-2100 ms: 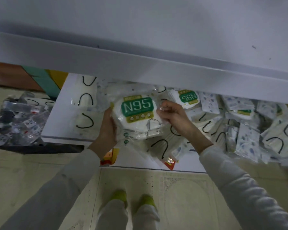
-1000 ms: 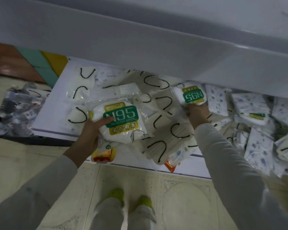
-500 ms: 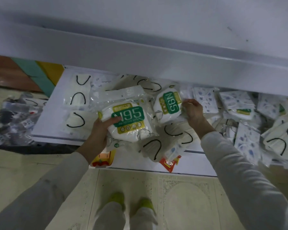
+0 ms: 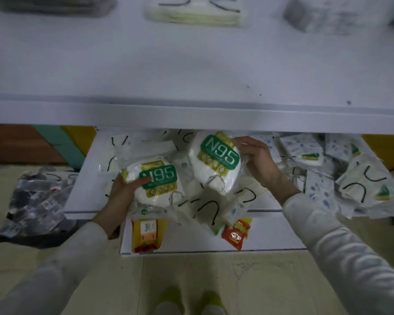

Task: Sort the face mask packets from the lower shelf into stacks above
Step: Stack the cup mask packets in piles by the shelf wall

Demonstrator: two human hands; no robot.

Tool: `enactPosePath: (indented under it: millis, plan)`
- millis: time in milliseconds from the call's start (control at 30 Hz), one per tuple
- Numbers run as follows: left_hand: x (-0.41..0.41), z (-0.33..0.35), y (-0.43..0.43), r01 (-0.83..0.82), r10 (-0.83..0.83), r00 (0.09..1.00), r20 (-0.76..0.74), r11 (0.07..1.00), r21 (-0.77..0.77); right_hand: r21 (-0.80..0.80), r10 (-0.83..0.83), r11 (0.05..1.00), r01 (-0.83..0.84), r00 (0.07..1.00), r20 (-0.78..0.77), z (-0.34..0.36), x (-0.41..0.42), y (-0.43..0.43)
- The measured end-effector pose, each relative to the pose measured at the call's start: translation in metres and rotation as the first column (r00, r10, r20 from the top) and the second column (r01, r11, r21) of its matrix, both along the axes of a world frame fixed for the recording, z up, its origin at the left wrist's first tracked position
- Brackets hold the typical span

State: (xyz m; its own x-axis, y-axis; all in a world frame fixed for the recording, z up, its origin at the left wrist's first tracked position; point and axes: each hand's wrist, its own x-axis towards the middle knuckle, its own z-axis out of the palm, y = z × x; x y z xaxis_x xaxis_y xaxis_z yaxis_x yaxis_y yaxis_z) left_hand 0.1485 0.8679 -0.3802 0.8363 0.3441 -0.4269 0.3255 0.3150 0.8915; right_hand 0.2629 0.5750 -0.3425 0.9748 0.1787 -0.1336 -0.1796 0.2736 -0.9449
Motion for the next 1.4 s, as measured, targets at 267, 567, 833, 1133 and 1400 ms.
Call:
enactPosePath:
  millis: [267, 567, 833, 1133, 1400]
  plan:
    - [-0.018, 0.054, -0.028, 0.145, -0.156, 0.987, -0.046, 0.973, -0.182, -0.545, 0.349, 0.82, -0.175, 0.907, 0.235, 0.056, -0.052, 0.085]
    - [-0.036, 0.101, 0.006, 0.294, -0.276, 0.954, 0.114, 0.936, -0.192, -0.563, 0.186, 0.818, 0.122, 0.869, 0.459, 0.094, -0.08, 0.127]
    - [-0.033, 0.137, 0.03, 0.289, -0.261, 0.949, 0.177, 0.945, -0.155, -0.335, 0.11, 0.94, -0.066, 0.987, 0.115, 0.123, -0.1, 0.119]
    - [-0.093, 0.172, 0.011, 0.296, -0.269, 0.946, 0.18, 0.944, -0.145, -0.19, 0.377, 0.898, -0.396, 0.917, -0.131, 0.143, -0.148, 0.101]
    - [-0.149, 0.201, -0.002, 0.373, -0.349, 0.894, 0.281, 0.927, -0.033, -0.349, 0.428, 0.858, -0.377, 0.901, 0.078, 0.171, -0.205, 0.07]
